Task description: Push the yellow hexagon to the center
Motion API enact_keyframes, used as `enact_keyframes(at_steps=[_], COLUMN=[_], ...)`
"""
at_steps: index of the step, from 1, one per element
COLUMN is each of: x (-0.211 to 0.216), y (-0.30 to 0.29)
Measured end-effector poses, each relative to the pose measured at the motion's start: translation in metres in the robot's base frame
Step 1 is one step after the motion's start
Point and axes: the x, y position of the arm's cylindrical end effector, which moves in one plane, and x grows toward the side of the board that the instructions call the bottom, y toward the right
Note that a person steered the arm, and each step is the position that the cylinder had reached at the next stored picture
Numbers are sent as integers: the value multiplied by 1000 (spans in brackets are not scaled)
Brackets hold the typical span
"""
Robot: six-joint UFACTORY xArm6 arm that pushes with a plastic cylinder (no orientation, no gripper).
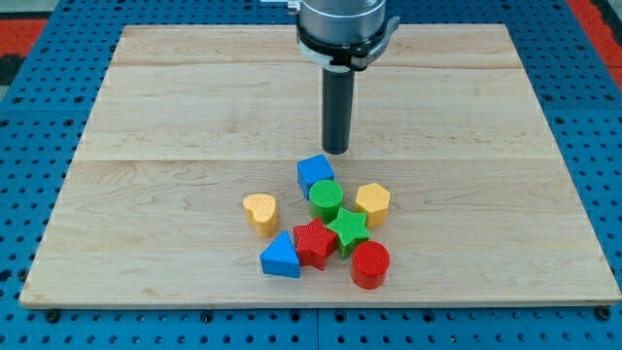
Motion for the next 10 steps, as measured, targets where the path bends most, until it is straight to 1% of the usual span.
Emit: enact_keyframes(at_steps=[2, 3, 4, 5, 6, 7, 8, 9, 10], x=[-5, 14, 55, 94, 101, 122, 109, 68, 53], y=[2, 22, 81, 80, 53, 46, 27, 14, 18])
